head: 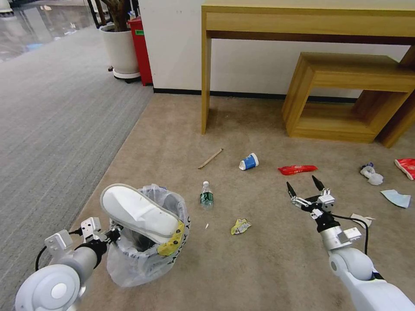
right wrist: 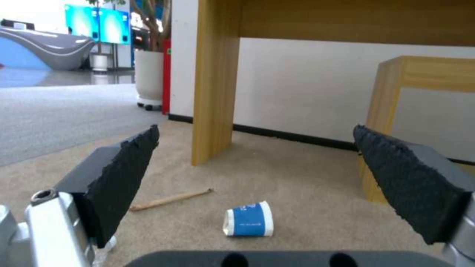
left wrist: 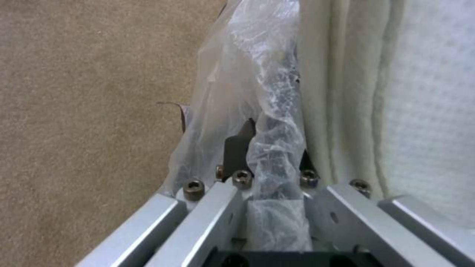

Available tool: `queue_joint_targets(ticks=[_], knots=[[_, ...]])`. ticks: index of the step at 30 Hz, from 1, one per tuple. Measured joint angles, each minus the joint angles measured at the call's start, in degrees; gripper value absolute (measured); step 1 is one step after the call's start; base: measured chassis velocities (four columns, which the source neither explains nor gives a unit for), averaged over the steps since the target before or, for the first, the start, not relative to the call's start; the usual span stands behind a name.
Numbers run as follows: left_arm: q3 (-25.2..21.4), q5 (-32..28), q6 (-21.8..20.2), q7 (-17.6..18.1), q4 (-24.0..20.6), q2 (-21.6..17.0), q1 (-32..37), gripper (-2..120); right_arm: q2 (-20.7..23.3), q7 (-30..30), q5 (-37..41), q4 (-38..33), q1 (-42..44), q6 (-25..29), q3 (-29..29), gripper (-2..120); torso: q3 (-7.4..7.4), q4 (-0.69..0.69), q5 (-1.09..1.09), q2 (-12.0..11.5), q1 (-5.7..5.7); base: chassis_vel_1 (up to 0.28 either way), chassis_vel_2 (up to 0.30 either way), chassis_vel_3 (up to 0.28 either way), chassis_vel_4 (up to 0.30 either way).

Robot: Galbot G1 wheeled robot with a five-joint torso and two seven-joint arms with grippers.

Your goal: Pick up the trash bin and place the garbage on the floor into it.

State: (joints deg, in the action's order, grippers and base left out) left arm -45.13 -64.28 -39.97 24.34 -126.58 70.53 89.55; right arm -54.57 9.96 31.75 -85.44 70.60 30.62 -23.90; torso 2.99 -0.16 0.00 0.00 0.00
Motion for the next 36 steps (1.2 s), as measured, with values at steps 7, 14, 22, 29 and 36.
queue_joint_targets(ticks=[7,14,22,29,36], knots=[[0.0,0.0,0.0,0.0,0.3,-0.1,-0.2,0,-0.2,0.1,0.0,0.2,-0.4,-0.1,0.2,100,0.00,0.00,0.00,0.0,0.00,0.000,0.000,0.000,0.000],[0.0,-0.1,0.1,-0.1,0.4,-0.1,-0.2,0,-0.3,0.1,0.0,0.2,-0.8,-0.3,0.7,100,0.00,0.00,0.00,0.0,0.00,0.000,0.000,0.000,0.000],[0.1,0.0,0.1,-0.1,0.7,0.0,-0.2,0,0.0,-3.4,1.6,0.1,-1.7,-0.7,3.0,100,0.00,0.00,0.00,0.0,0.00,0.000,0.000,0.000,0.000],[0.3,0.2,0.1,-0.2,0.7,0.4,0.0,0,0.1,-10.1,6.5,-0.3,-2.2,-5.4,6.5,100,0.00,0.00,0.00,0.0,0.00,0.000,0.000,0.000,0.000],[0.5,0.5,0.1,-0.2,0.7,0.9,0.1,0,0.8,-19.2,13.4,-4.1,-3.0,-14.1,10.6,100,0.00,0.01,0.00,0.0,0.00,0.000,0.000,0.000,0.000]])
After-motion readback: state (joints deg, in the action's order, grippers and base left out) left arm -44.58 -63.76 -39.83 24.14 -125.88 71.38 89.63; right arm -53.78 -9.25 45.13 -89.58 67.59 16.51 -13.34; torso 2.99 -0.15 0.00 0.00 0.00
